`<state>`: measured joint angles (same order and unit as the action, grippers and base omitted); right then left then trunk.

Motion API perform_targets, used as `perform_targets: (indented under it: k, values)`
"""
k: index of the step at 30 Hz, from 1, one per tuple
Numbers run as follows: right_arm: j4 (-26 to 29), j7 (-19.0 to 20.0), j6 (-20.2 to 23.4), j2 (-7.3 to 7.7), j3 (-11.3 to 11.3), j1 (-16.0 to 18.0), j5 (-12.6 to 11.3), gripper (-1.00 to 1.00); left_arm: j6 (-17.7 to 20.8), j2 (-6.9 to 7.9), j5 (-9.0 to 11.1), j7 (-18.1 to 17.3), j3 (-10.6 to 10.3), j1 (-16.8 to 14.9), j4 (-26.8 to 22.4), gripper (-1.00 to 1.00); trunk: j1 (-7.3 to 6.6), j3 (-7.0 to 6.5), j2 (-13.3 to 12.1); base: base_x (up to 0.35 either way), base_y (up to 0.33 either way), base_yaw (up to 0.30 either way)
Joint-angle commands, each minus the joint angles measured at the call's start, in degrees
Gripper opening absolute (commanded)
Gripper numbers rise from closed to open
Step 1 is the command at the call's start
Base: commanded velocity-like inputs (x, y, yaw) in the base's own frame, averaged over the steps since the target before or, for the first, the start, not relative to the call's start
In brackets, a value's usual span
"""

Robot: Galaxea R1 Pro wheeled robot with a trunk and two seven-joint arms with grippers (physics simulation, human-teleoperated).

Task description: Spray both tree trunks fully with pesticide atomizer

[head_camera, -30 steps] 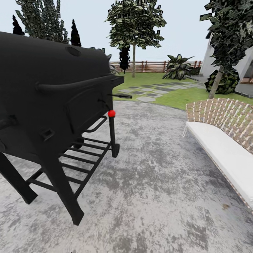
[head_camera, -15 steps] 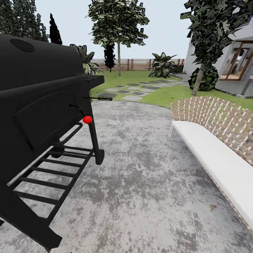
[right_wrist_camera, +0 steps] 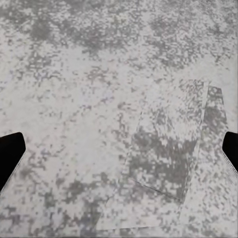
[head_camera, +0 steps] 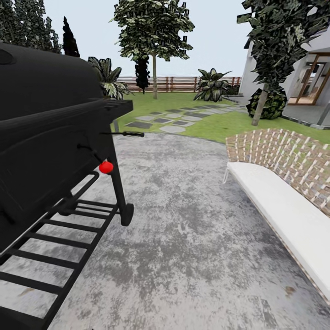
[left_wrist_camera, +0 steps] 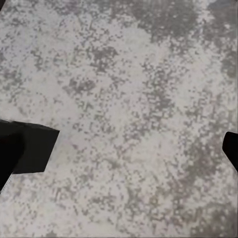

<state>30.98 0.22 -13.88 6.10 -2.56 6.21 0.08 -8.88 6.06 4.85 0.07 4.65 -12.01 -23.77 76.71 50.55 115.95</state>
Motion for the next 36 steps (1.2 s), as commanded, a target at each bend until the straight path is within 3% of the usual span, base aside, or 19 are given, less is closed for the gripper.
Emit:
perform_targets:
  k: [1,9,36]
  values:
    - [-0.1,0.0,-0.2,0.00,-0.1,0.0,0.0,1.00,-0.2,0.01,0.5,0.0,-0.1,0.0,0.1,1.00,0.03,0.05,0.0,0.338,0.000,0.000]
    - [-5.2,-0.1,-0.3,-0.04,-0.2,0.0,-0.2,1.00,-0.1,0.01,0.5,0.0,-0.1,0.0,0.1,1.00,0.03,0.05,0.0,0.334,-0.105,0.000]
    - [-5.3,-0.1,-0.3,-0.13,-0.2,0.0,-0.3,1.00,-0.2,0.01,0.5,0.0,-0.1,0.0,0.1,1.00,0.03,0.05,0.0,0.319,-0.168,0.000]
